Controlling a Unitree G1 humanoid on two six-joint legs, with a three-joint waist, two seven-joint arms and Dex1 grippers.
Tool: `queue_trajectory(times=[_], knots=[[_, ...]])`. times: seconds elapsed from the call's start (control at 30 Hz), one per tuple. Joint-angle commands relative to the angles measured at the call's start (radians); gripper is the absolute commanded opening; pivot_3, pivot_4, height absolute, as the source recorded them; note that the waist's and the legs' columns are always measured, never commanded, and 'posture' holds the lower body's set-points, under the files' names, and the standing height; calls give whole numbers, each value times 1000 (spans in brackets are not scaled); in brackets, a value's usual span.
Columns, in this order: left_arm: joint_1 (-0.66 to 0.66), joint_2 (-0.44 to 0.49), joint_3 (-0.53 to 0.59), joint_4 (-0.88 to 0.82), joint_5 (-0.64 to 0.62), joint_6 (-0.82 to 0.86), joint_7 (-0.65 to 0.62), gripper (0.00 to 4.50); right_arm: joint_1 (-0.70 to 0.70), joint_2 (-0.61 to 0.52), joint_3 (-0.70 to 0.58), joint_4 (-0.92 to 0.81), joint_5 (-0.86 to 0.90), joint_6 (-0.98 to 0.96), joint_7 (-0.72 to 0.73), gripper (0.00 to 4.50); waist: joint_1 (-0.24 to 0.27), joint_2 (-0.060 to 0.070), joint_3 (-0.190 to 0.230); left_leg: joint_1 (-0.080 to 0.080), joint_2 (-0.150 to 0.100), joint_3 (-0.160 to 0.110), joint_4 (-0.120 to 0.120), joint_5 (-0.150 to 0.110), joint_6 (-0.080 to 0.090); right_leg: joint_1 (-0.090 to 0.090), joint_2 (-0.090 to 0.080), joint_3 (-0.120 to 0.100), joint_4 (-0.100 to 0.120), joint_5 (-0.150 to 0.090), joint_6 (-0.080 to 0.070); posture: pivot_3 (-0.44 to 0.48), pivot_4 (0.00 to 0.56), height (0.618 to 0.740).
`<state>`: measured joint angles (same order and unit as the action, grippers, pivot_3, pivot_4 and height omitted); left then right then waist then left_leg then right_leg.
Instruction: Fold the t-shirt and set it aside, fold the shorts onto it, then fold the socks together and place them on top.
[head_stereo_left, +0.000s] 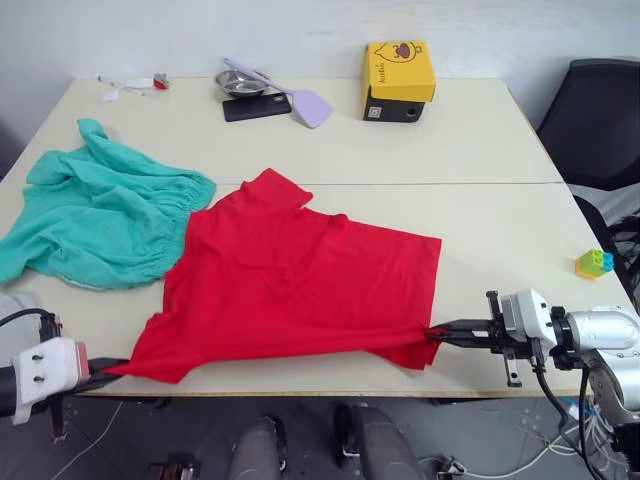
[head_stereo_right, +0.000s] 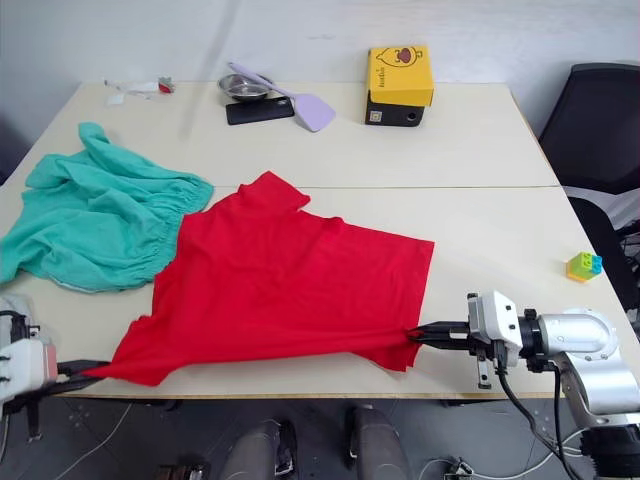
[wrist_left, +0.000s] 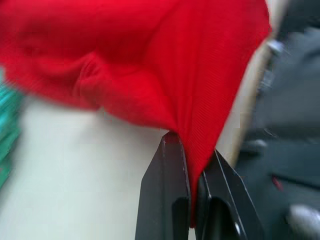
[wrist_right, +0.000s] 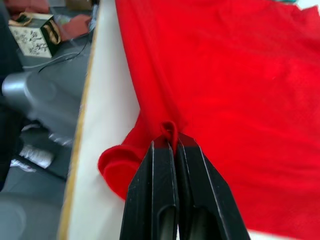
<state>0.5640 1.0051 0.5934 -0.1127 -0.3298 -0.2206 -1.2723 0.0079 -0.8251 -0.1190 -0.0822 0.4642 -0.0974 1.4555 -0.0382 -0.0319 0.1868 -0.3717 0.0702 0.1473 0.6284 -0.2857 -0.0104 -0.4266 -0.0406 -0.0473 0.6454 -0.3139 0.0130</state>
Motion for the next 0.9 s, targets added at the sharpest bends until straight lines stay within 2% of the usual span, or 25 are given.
queue_trajectory(times=[0.03, 0.17, 0.37, 0.47, 0.6, 0.73, 0.9], knots=[[62, -3, 11, -41, -8, 3, -66, 30, 44, -43, -18, 4, -16, -66, 56, 0, -1, 0, 0, 0, 0, 0, 0, 0, 0, 0, 0, 0, 0, 0, 0, 0, 150, 740], [121, -3, -4, -90, -11, 73, -102, 30, 90, -83, 11, 46, -72, -120, 96, 0, 2, 0, 0, 1, 0, -1, 1, 0, 0, 0, 1, 0, 0, -1, 1, 0, 150, 740], [104, 12, -13, -143, -46, 191, -117, 30, 43, -94, 28, 103, -91, -148, 80, 0, 3, -2, 0, 1, -1, -1, 3, 1, -1, 1, 1, 1, 0, -1, 0, 0, 150, 740], [87, 29, -6, -165, -74, 265, -135, 30, 20, -90, 24, 103, -75, -122, 71, 0, 6, -2, 0, 1, -1, -1, 3, 1, -1, 1, 0, 1, 0, -1, 0, 0, 150, 740], [43, 58, 42, -194, -178, 463, -134, 30, 3, -92, 3, 104, -44, -58, 55, 0, 7, -2, 0, 1, -1, -1, 3, 2, 1, 1, 0, 1, 0, 0, 1, 0, 150, 740], [25, 107, 68, -172, -186, 569, -171, 30, -23, -93, -13, 111, -21, 11, 28, 0, 7, -1, 1, 1, -1, -1, 3, 2, 1, 1, 0, 0, 1, 0, 1, 0, 150, 740], [-62, 179, 15, -118, -199, 705, -189, 30, -38, -101, 7, 83, -18, 125, -3, 0, 7, -1, 1, 1, -1, -1, 3, 2, 0, 0, 0, 0, 2, -1, 1, 0, 150, 740]])
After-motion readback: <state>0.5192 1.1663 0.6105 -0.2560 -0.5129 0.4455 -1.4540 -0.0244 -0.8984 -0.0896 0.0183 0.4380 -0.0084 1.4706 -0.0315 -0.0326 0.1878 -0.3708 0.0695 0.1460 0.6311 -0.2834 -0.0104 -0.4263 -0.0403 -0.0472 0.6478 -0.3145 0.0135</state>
